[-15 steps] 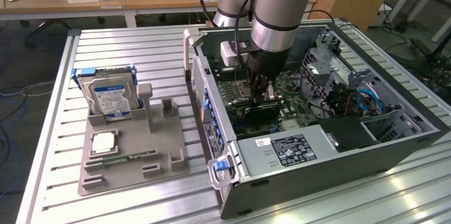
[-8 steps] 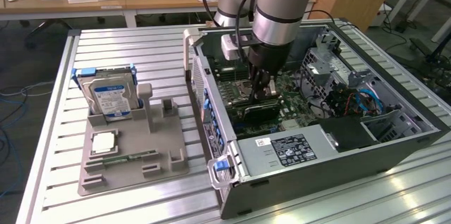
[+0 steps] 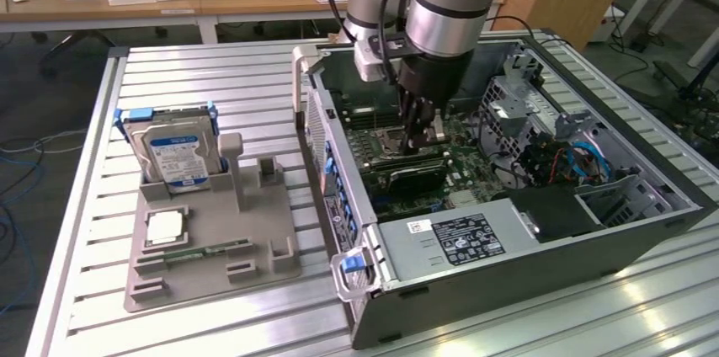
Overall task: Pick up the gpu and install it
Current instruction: 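Press down on the gpu until it lock into place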
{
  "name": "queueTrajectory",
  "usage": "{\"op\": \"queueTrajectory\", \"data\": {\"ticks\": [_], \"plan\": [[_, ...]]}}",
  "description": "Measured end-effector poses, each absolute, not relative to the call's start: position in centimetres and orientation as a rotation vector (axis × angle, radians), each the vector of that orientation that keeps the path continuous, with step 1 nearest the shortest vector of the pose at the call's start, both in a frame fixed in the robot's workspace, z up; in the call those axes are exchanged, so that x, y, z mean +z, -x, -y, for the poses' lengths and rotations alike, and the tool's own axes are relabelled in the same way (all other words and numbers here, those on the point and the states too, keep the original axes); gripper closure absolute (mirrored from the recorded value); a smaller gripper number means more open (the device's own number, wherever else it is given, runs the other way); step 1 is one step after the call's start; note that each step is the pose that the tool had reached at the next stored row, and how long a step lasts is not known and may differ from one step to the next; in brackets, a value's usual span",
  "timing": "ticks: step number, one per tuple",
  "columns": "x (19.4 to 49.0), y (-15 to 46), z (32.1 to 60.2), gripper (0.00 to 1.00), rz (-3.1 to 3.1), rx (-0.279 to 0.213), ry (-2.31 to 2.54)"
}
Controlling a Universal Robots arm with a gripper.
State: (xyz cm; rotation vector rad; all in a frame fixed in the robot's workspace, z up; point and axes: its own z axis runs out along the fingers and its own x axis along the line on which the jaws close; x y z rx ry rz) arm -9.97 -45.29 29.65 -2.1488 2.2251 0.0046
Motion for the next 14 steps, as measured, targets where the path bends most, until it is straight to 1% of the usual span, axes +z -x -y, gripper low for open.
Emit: {"op": "queueTrajectory", "data": {"ticks": [14], "plan": [[30.9, 10.0, 45.3, 0.89, -2.225, 0.005, 2.149]]}}
